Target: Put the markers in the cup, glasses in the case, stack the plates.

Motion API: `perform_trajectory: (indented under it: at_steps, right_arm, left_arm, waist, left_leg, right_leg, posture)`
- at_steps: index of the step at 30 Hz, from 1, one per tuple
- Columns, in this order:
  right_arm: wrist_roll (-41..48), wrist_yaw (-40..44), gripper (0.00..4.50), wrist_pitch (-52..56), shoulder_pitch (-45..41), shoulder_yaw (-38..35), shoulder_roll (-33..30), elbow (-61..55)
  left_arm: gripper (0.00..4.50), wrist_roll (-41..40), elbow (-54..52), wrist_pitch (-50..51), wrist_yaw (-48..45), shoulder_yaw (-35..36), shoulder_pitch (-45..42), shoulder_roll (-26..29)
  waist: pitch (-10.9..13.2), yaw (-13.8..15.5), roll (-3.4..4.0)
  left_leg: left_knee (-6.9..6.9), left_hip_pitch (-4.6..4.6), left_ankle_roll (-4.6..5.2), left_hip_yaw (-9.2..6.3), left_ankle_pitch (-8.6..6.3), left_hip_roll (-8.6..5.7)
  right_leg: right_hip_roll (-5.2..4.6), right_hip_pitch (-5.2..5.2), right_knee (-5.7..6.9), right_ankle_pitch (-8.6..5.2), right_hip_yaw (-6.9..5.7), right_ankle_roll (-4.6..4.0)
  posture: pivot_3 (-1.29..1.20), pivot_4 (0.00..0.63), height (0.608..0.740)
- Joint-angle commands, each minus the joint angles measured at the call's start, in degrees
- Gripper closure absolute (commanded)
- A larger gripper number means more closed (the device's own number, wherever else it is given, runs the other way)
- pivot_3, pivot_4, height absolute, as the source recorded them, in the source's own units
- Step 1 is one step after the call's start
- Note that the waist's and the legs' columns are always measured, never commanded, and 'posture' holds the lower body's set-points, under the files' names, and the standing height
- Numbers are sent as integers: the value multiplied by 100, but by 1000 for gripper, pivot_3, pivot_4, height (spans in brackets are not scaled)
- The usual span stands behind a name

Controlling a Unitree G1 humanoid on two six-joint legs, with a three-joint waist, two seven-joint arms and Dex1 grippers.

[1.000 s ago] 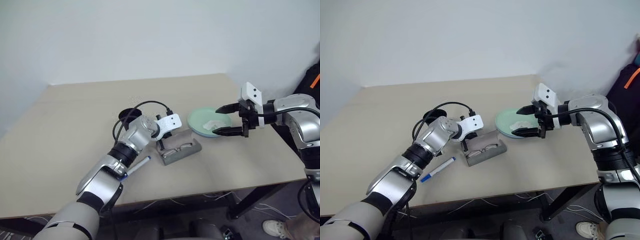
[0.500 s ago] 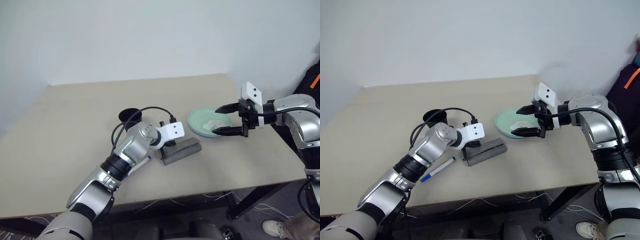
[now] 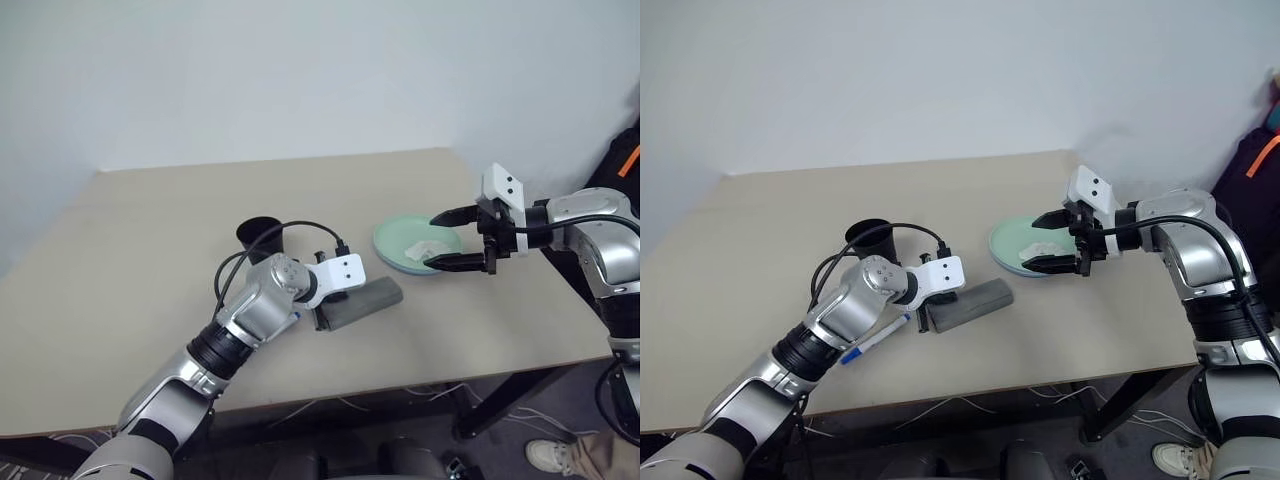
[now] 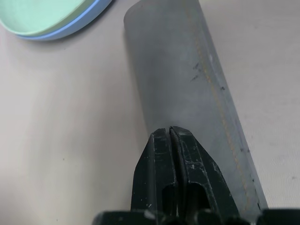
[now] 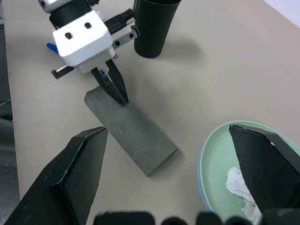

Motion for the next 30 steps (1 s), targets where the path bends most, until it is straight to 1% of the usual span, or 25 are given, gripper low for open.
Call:
perform_trajectory:
  at_steps: [1,5,8,11,14,18,21,25,26,30]
  right_arm:
    - [18,5,0,-98,-170,-108,25,-27]
    - [15,13,0,-113,-173,-100,29,-15]
    - [15,32,0,-117,-167,-92,24,-6]
    - [5,49,0,-126,-183,-78,32,23]
    - [-8,66,0,-144,-211,-69,42,69]
    - [-22,82,0,-181,-252,-36,81,140]
    - [-21,78,0,-196,-254,-20,109,157]
    - [-23,71,0,-198,-251,-17,135,171]
    - [-23,68,0,-194,-248,-18,141,168]
    - [-19,49,0,-179,-232,-20,160,152]
  left_arm:
    - [4477,-284,-276,-228,-8,529,58,193]
    - [4477,-737,-356,-479,-253,989,304,500]
    - [4477,-1260,-448,-780,-614,1519,567,880]
    - [4477,-1617,-450,-568,-954,1792,632,1276]
    - [3893,-1755,-384,-501,-1110,1872,645,1554]
    - [2486,-2123,-417,-176,-1397,2097,720,1924]
    - [1415,-2290,-540,29,-1419,2112,799,2044]
    - [67,-2201,-646,231,-1249,1980,883,2190]
    - [9,-2140,-675,358,-1190,1908,874,2233]
    - [9,-1970,-859,743,-1093,1550,786,2388]
  waist:
    - [0,-4,0]
    - [0,-6,0]
    - [0,-19,0]
    - [0,-19,0]
    - [0,-15,0]
    - [0,-26,0]
    - [0,-27,0]
    - [0,-22,0]
    - [0,-23,0]
    - [0,-23,0]
  left_leg:
    - [-1,0,0,0,0,1]
    - [-5,3,0,0,0,3]
    - [-6,2,0,1,0,4]
    - [-5,0,0,2,0,5]
    - [-2,0,-1,2,0,5]
    - [1,-1,-1,5,-1,4]
    - [-3,-1,-1,5,0,6]
    - [-6,1,-1,3,0,8]
    - [-7,1,-1,3,0,8]
    - [-6,1,-1,4,0,7]
  right_leg:
    - [0,0,0,0,0,0]
    - [0,-1,0,0,-1,-1]
    - [0,-3,0,0,-1,-1]
    - [0,-5,0,-1,-2,-1]
    - [-2,-2,-2,-1,-5,-1]
    - [-3,0,-5,-1,-4,-1]
    - [-3,-4,-2,-1,-5,-1]
    - [-2,-5,0,-1,-8,-1]
    - [-2,-5,0,-1,-8,-1]
    - [-2,-4,-1,-1,-8,-1]
  posture:
    - [0,0,732]
    - [0,0,732]
    - [0,0,732]
    - [0,0,732]
    - [0,0,732]
    - [0,0,732]
    - [0,0,732]
    - [0,0,732]
    - [0,0,732]
    - [0,0,732]
